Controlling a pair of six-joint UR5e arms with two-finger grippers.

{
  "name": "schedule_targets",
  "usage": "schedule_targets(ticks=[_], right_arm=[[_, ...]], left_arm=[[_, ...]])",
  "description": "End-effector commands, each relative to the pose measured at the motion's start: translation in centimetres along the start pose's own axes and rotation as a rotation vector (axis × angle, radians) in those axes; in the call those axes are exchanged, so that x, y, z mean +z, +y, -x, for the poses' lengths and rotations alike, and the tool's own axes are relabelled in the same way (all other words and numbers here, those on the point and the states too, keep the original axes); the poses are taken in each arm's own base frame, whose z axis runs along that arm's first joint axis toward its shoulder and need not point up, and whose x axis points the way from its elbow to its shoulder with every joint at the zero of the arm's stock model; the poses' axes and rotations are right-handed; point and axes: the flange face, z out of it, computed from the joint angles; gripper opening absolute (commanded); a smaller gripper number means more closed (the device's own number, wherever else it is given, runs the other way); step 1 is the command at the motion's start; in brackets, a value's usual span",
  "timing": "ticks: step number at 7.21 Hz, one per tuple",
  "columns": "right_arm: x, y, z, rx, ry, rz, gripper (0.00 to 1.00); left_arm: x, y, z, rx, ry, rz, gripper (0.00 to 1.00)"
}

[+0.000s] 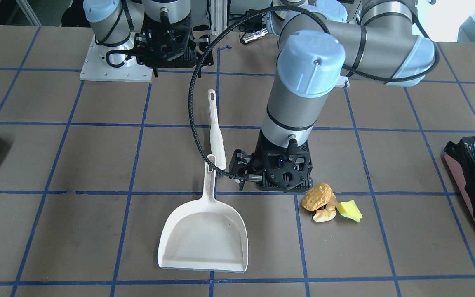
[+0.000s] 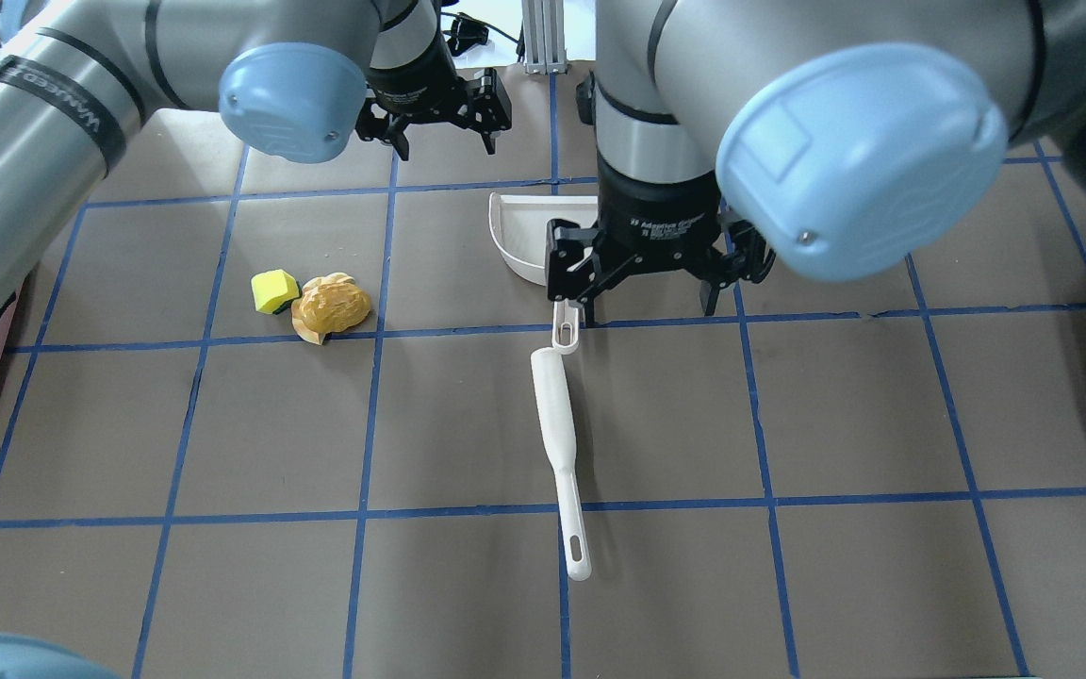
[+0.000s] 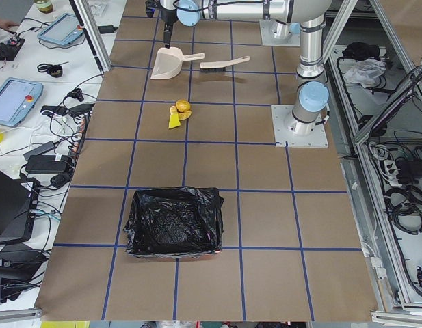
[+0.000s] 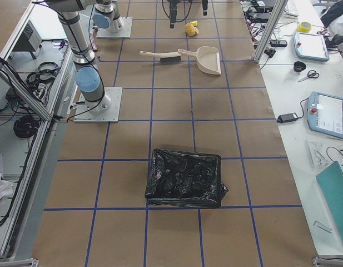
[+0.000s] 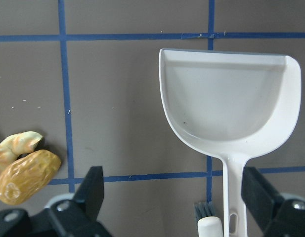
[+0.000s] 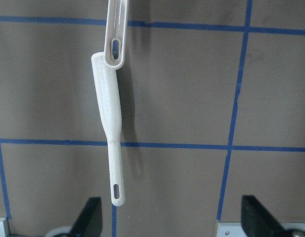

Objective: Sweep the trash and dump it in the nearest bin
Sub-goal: 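Lower the left gripper to the dustpan while the right lowers to the brush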

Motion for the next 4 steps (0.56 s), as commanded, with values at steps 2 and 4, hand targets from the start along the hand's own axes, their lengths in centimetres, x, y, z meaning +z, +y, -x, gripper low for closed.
schedule_targets(ticks=[2,4], right_arm=[[7.0,4.7,1.1,-0.037,-0.041,0.125,0.99],[11.6,5.4,0.7,-0.061,-0.06,0.058,1.0]], left_arm=[[6.7,1.2,-5.9,0.013,-0.001,0.047,1.0],[10.1,2.9,-8.7,0.058,-0.009,0.092,1.0]])
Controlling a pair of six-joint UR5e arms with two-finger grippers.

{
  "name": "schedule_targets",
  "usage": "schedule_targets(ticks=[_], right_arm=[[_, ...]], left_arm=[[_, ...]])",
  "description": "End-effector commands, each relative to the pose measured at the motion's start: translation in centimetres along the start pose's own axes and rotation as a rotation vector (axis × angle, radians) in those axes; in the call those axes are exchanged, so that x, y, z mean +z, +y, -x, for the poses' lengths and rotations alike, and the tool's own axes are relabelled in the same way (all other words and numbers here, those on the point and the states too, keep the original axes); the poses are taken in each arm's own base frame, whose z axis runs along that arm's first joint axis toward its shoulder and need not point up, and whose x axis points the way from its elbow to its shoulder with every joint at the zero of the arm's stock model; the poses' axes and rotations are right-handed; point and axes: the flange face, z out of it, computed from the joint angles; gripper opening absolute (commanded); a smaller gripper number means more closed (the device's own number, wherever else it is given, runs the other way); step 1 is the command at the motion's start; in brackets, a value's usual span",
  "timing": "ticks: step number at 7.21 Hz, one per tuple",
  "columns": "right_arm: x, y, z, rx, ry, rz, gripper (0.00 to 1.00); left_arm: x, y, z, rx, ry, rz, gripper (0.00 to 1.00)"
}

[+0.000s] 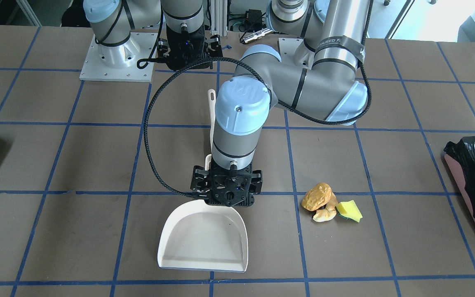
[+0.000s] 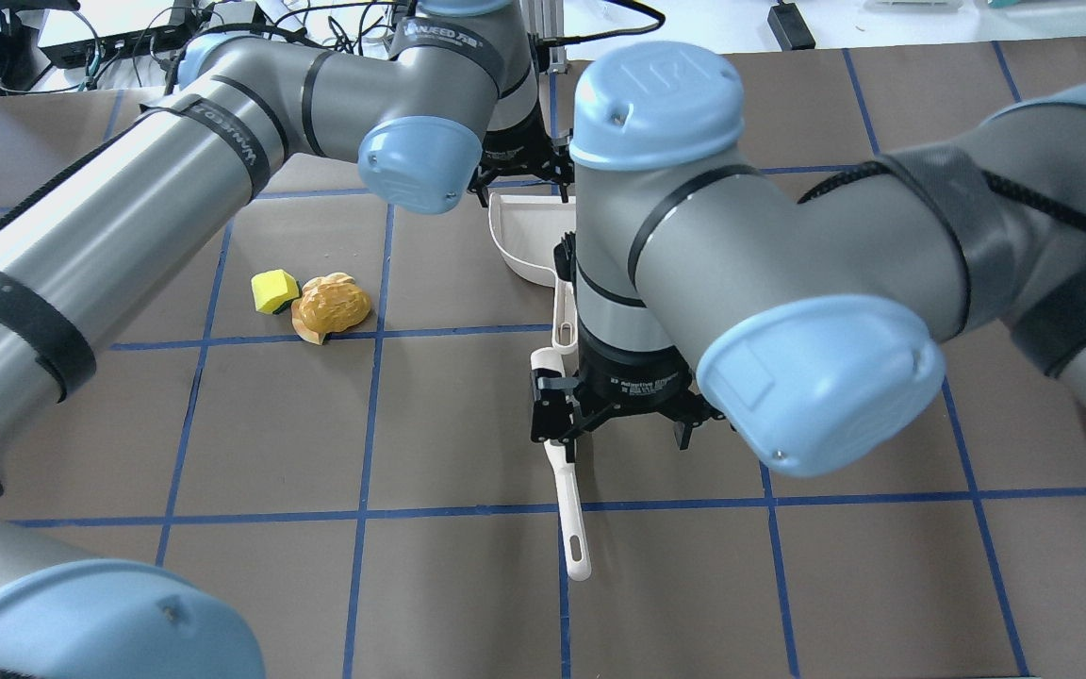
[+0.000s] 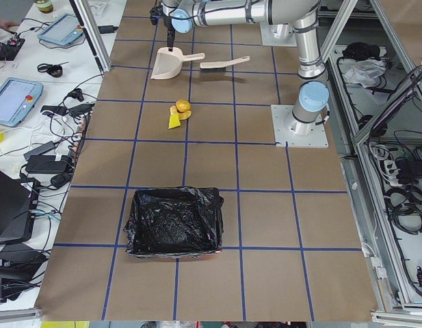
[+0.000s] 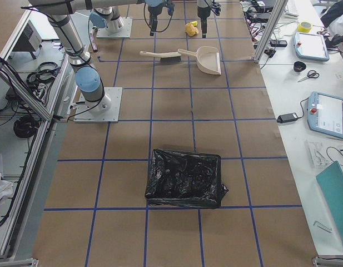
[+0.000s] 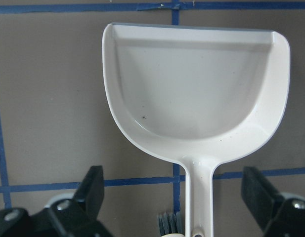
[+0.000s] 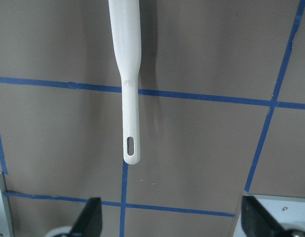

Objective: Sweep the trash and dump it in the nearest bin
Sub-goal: 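Lower the left gripper to the dustpan while the right lowers to the brush, then close the left gripper on the dustpan while the right gripper grasps the brush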

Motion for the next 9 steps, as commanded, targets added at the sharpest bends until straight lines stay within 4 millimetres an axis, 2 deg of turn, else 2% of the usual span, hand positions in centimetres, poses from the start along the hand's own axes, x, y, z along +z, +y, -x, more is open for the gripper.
schedule_targets(ticks=[1,2,3,4,5,6,7,8,9], right_arm=[[6.1,-0.4,-0.3,-0.066,-0.023,-0.052,1.0],[8.0,-0.1,-0.1,-0.077,-0.027,-0.081,1.0],[9.3,0.8,1.1,-0.09,-0.022,-0.115,1.0],[10.5,1.3,1.7,-0.068,-0.004,-0.117,1.0],[12.1,0.7,2.4,-0.063,0.013,-0.098,1.0],[13.3,0.7,4.4,-0.109,0.025,-0.139,1.0],[14.6,0.8,5.5,-0.077,0.062,-0.148,0.98],[16.1,0.6,5.8,-0.075,0.102,-0.138,0.97],[16.5,0.8,5.9,-0.081,0.11,-0.136,0.96]], left_arm=[[3.9,2.0,-2.3,0.046,-0.014,0.061,1.0],[5.7,3.3,-2.3,0.063,-0.023,0.092,1.0],[7.2,4.2,-2.3,0.1,-0.021,0.119,1.0],[7.7,4.8,-2.6,0.137,-0.018,0.134,1.0],[7.9,5.5,-3.4,0.151,-0.02,0.15,1.0],[8.0,6.3,-4.2,0.167,-0.022,0.16,1.0],[8.8,7.1,-4.0,0.167,-0.029,0.182,1.0],[9.3,7.5,-3.8,0.166,-0.033,0.195,0.82],[9.4,7.7,-3.7,0.163,-0.03,0.212,0.57]])
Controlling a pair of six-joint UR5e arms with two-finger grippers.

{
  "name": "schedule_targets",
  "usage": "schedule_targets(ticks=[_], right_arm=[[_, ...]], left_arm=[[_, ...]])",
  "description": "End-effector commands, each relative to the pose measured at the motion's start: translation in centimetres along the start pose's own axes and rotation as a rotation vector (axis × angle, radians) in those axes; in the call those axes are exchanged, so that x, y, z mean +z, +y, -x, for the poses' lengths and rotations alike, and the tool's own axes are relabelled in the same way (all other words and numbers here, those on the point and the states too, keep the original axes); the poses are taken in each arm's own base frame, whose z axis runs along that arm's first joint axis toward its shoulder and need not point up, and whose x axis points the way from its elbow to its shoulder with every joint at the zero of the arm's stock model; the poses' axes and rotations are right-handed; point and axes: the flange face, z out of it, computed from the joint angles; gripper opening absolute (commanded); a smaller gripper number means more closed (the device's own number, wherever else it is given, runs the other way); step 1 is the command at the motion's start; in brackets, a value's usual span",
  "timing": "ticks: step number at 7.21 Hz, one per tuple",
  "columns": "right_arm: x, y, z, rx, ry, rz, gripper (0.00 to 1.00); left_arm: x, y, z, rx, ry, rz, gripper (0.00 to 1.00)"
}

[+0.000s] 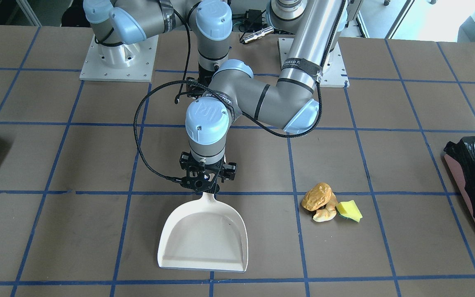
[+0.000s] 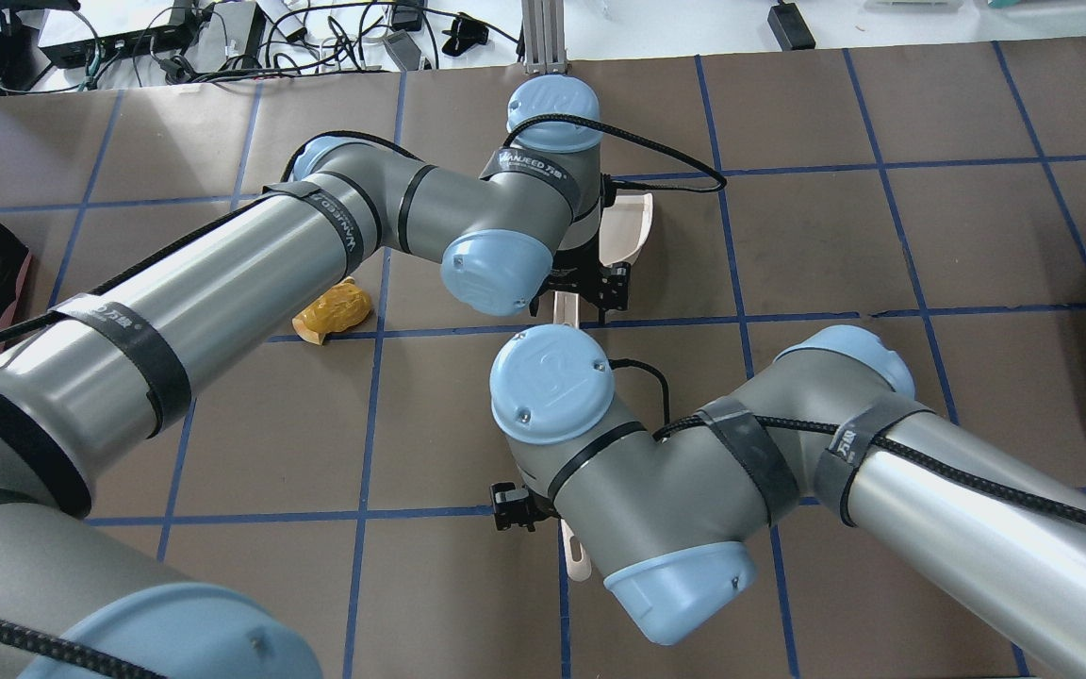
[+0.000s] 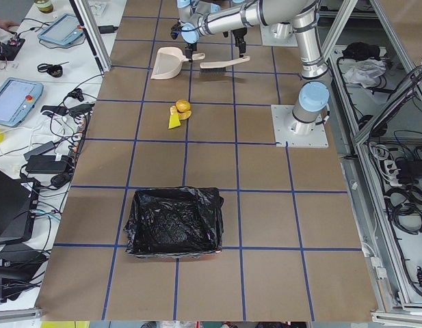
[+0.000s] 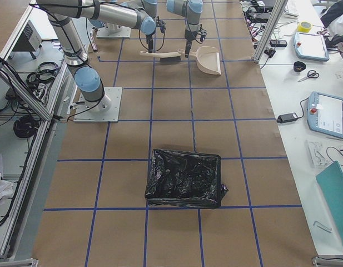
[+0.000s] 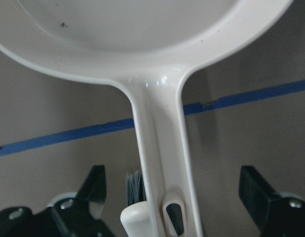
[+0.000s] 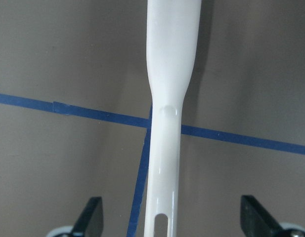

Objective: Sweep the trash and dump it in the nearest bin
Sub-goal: 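Close the left gripper on the dustpan while the right gripper grasps the brush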

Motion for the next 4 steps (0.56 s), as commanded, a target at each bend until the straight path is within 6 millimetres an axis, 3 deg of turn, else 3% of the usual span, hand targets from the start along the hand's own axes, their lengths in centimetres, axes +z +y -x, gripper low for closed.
schedule_targets(ticks=[1,2,4], right_arm=[[1.6,0.6,0.3,-0.001,0.027,0.016,0.92],[2.5,1.2,0.2,0.019,0.016,0.028,0.92],[2.8,1.3,0.3,0.041,0.003,0.022,0.91]], left_arm=[[0.3,0.6,0.0,-0.002,0.004,0.039,0.21],[-0.3,0.6,-0.2,-0.003,0.019,0.035,0.0],[-0.8,0.4,-0.2,-0.001,0.025,0.025,0.0]])
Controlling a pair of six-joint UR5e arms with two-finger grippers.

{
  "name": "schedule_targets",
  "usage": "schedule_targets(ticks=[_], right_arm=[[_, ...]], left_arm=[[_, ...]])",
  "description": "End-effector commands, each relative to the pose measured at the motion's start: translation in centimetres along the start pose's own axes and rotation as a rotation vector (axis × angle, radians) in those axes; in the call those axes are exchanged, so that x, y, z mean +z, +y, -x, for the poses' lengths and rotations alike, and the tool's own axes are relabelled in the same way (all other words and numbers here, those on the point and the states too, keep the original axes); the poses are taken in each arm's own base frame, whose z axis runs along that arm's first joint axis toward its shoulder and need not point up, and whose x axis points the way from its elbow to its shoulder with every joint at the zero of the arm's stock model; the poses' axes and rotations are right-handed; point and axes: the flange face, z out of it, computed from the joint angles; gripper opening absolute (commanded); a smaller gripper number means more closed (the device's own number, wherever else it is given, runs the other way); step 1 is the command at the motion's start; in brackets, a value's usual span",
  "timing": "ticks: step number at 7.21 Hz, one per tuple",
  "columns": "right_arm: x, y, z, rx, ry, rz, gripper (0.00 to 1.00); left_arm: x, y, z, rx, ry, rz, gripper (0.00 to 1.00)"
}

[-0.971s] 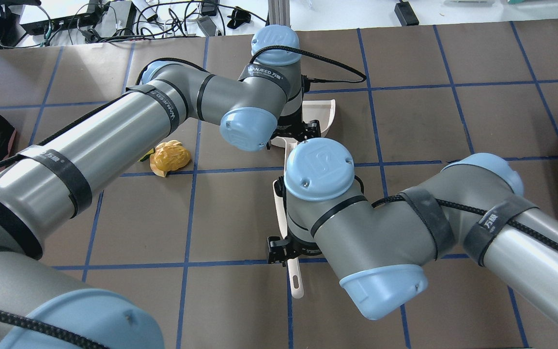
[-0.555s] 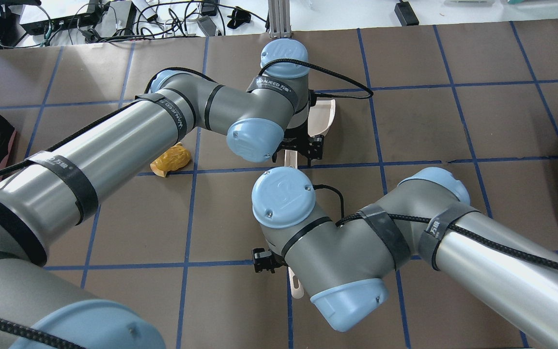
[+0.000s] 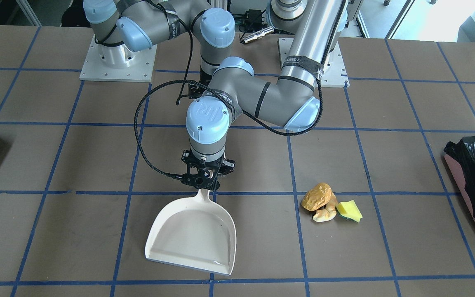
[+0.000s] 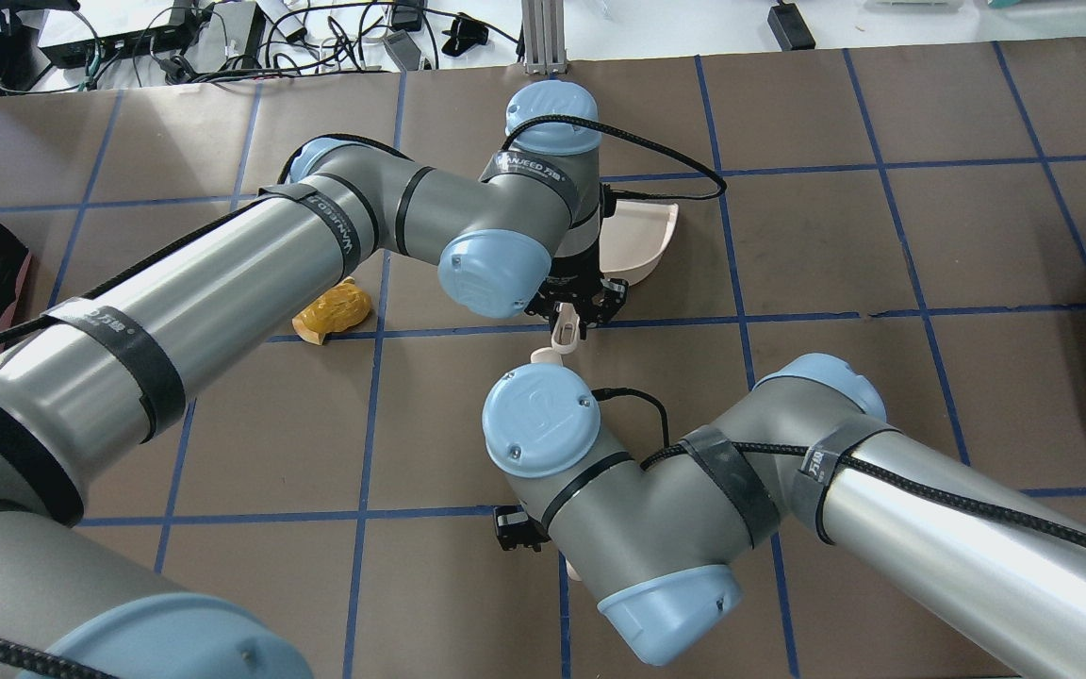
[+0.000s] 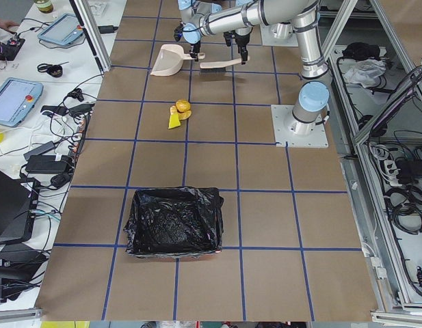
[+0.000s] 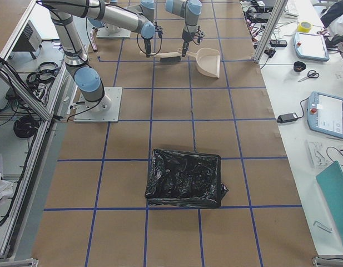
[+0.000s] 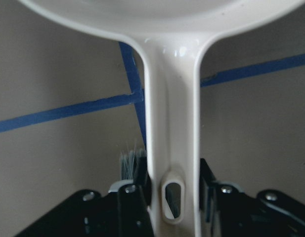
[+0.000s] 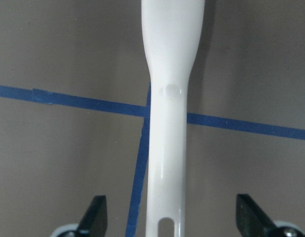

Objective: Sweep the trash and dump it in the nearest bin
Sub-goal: 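Close the left gripper on the dustpan while the right gripper grasps the brush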

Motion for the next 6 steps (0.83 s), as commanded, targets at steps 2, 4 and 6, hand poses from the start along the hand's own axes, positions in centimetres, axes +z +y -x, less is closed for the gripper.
schedule_targets(ticks=[2,4,6], right_arm=[[0.5,0.2,0.5,0.013,-0.046,0.023,0.85],[0.5,0.2,0.5,0.011,-0.044,0.024,0.83],[0.5,0.2,0.5,0.011,-0.042,0.026,0.78]], left_arm=[[-3.8,-1.1,1.3,0.056,0.006,-0.067,0.0],[-8.0,-4.2,9.3,0.051,0.006,-0.139,0.0],[-11.6,-4.3,18.5,0.086,0.0,-0.145,0.0]])
